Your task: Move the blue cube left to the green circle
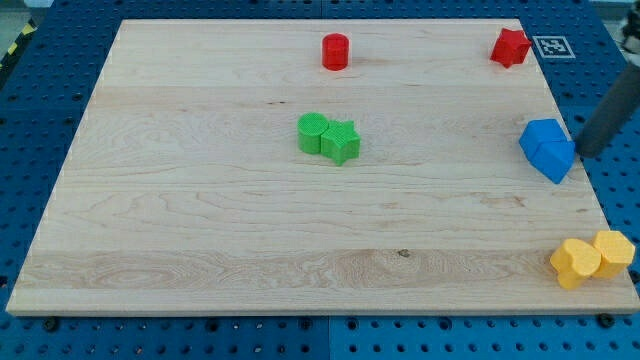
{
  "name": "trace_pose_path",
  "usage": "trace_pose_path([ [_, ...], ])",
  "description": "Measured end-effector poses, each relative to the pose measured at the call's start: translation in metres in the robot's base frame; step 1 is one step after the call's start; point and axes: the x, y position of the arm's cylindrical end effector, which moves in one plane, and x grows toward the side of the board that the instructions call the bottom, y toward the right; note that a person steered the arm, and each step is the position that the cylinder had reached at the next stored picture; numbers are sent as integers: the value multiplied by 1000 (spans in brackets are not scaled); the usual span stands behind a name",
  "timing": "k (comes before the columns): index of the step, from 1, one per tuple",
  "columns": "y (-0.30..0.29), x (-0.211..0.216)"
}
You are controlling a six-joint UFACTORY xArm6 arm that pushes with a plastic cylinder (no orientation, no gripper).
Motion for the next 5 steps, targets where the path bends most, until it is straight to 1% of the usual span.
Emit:
trace_pose_path([
  [1,-60,-1],
  [2,-107,-16],
  [3,-123,-34],
  [4,-100,-33],
  [5,-102,-37],
])
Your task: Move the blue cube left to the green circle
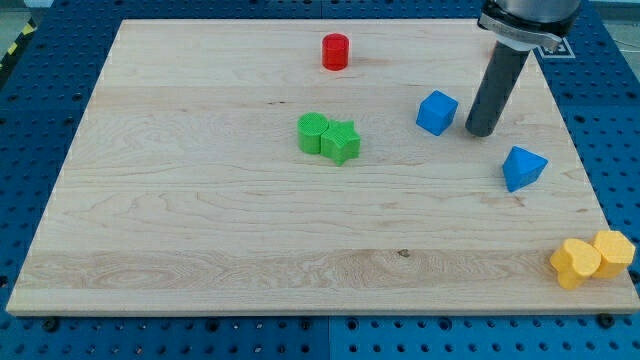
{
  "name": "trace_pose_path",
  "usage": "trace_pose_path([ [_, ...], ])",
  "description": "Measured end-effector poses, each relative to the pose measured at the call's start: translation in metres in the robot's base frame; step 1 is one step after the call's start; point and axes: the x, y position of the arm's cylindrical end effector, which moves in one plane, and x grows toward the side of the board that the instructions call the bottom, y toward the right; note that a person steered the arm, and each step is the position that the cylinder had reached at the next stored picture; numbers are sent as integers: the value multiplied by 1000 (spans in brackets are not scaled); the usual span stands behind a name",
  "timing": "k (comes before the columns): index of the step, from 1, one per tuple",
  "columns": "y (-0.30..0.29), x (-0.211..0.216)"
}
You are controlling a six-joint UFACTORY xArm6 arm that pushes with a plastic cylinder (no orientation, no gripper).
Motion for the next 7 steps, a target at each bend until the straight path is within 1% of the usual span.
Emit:
trace_pose_path([
  [1,-34,-7],
  [2,-80,-9],
  [4,-46,-28],
  [5,-65,-45],
  [6,-122,-50],
  [7,-153,-56],
])
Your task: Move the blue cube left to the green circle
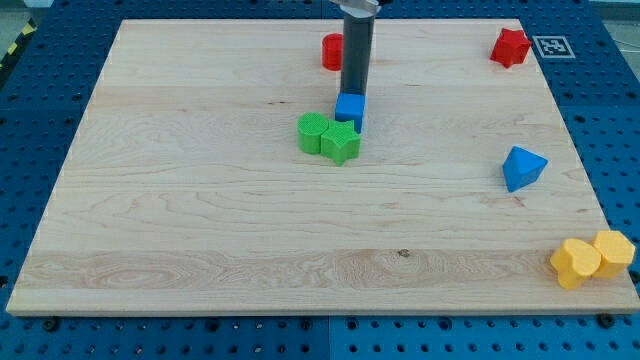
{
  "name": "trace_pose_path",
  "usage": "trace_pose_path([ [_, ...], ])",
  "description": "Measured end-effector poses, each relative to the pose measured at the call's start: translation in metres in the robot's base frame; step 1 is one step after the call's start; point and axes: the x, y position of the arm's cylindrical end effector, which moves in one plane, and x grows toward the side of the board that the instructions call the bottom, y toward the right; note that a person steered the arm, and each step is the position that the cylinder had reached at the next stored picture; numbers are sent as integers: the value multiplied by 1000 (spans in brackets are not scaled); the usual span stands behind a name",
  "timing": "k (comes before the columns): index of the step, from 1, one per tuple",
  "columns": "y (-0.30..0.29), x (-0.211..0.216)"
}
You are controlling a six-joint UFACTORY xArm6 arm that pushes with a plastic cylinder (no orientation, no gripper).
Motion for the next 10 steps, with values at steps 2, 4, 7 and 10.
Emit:
trace_pose_path([
  [2,94,16],
  [4,68,33],
  [7,-96,33],
  [10,-160,26],
])
